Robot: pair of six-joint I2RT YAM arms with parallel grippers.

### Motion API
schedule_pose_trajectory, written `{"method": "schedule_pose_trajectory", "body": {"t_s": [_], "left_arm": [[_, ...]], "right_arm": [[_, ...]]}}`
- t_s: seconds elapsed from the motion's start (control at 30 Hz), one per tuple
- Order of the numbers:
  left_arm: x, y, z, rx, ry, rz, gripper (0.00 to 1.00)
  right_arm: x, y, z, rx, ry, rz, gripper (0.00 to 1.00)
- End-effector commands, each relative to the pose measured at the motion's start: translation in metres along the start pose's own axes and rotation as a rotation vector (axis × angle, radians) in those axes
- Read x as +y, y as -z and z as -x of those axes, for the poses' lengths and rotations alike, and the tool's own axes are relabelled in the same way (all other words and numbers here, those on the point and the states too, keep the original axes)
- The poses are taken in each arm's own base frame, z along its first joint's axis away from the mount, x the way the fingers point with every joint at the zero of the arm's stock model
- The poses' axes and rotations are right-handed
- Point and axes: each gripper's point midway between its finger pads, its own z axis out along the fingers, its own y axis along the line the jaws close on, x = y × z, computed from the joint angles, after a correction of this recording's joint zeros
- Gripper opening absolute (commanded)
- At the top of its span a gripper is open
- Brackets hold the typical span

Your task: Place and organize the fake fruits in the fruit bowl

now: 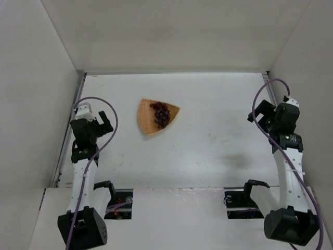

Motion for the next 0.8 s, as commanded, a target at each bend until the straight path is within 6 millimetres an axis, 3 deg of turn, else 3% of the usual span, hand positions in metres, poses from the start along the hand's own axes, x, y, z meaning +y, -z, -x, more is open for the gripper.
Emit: {"method": "schedule_pose_trajectory", "body": {"t_s": [0.0, 0.5, 0.77], "left_arm": [[-0.004, 0.007, 0.008, 0.029, -0.001, -0.035, 1.00], [-0.006, 0.013, 0.009, 0.044, 0.004, -0.051, 1.00], [-0.008, 0.016, 0.015, 0.036, 0.002, -0.061, 1.00]], "right_arm": [[0.005, 0.008, 0.003, -0.051, -0.006, 0.024, 1.00], [0.022, -0.004, -0.015, -0.009, -0.005, 0.088, 1.00], [0.031, -0.003, -0.012, -0.018, -0.006, 0.112, 1.00]]}}
